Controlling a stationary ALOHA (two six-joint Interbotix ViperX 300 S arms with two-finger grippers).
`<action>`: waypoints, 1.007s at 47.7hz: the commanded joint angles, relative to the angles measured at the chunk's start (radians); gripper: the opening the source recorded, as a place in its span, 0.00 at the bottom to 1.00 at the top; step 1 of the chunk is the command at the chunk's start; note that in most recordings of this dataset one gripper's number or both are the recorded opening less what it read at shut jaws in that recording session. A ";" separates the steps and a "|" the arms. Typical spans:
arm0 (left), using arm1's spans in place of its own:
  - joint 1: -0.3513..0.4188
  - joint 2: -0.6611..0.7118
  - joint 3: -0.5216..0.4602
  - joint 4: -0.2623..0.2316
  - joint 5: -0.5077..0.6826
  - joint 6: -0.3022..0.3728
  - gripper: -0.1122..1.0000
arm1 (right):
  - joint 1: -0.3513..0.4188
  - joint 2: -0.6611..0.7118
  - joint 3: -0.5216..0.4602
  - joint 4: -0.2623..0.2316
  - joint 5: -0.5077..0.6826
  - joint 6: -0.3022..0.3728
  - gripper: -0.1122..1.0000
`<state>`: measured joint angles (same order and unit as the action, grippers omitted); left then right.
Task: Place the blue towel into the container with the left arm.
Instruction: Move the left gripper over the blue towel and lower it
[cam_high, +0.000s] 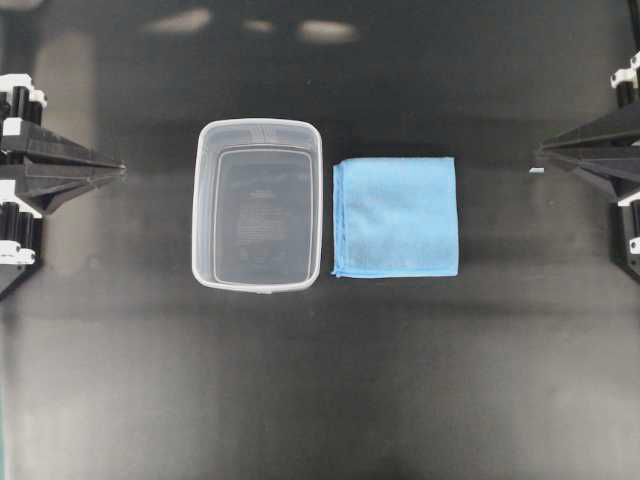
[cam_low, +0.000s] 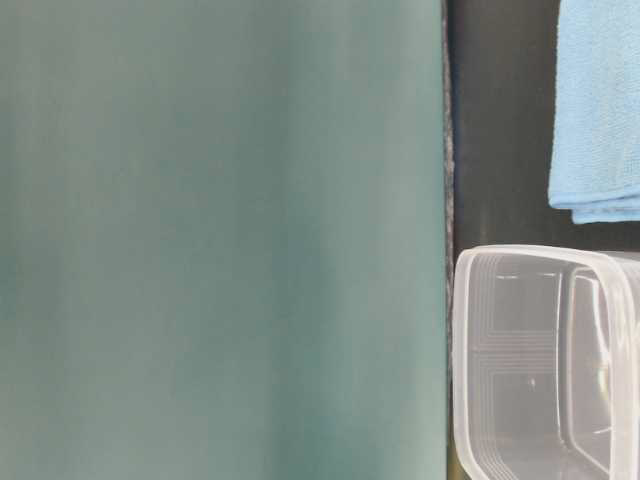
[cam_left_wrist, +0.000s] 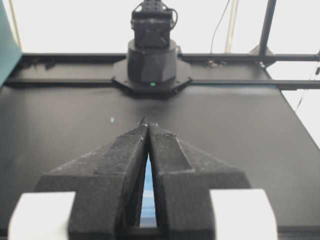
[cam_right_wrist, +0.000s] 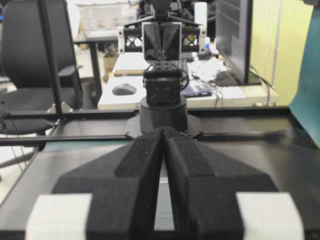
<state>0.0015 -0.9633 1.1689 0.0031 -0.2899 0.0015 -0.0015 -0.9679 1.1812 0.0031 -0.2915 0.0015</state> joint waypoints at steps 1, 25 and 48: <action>0.012 0.029 -0.035 0.041 0.055 -0.029 0.15 | 0.000 0.009 -0.011 0.002 -0.009 0.012 0.11; 0.014 0.330 -0.410 0.043 0.485 -0.038 0.10 | 0.017 0.002 -0.002 0.006 0.048 0.100 0.10; 0.041 0.750 -0.764 0.043 0.699 0.046 0.24 | 0.008 -0.048 -0.002 0.006 0.135 0.100 0.82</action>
<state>0.0322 -0.2608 0.4847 0.0430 0.3743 0.0460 0.0061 -1.0094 1.1888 0.0061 -0.1549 0.0997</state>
